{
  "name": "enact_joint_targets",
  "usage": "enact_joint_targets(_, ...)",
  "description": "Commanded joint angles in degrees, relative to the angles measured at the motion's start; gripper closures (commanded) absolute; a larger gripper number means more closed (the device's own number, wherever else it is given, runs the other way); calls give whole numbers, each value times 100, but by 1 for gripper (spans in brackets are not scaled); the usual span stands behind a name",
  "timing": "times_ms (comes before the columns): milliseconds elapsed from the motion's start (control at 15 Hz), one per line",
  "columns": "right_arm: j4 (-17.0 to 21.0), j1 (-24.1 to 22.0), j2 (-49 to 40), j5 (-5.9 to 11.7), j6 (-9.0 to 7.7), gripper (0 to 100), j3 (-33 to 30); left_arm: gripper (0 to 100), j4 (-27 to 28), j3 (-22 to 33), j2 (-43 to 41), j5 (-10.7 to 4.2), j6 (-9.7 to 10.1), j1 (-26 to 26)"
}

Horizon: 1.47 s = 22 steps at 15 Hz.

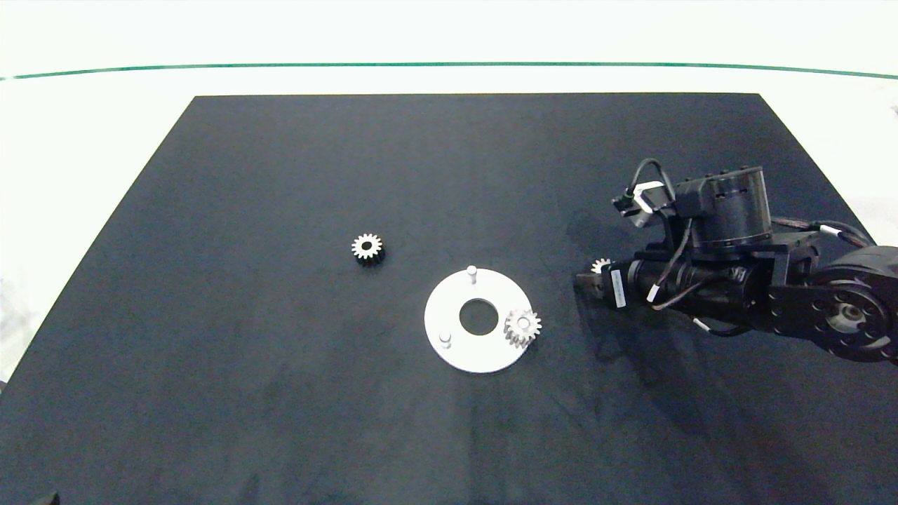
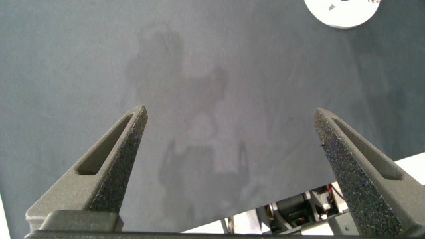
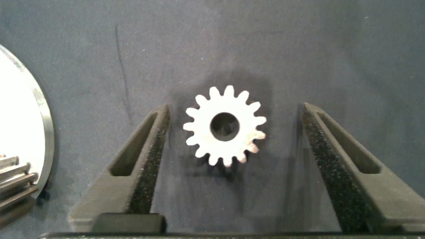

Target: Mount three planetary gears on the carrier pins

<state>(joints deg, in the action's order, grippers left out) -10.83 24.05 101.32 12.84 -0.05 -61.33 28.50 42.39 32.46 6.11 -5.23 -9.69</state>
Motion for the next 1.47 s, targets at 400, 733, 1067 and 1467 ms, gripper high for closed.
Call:
enact_joint_targets(400, -7, 12, 11, 17, -21, 36, 16, 0, 15, -2, 6, 4, -4, 2)
enact_joint_targets(733, -7, 21, 20, 8, -21, 47, -2, 0, 15, 15, 6, 4, 4, 2)
enact_joint_targets(1067, -7, 21, 29, 17, -21, 57, 7, 0, 15, 33, 14, 4, -4, 2)
enact_joint_targets(1467, -7, 12, 37, 17, -65, 69, 25, 0, 15, 15, 6, -4, -4, 2)
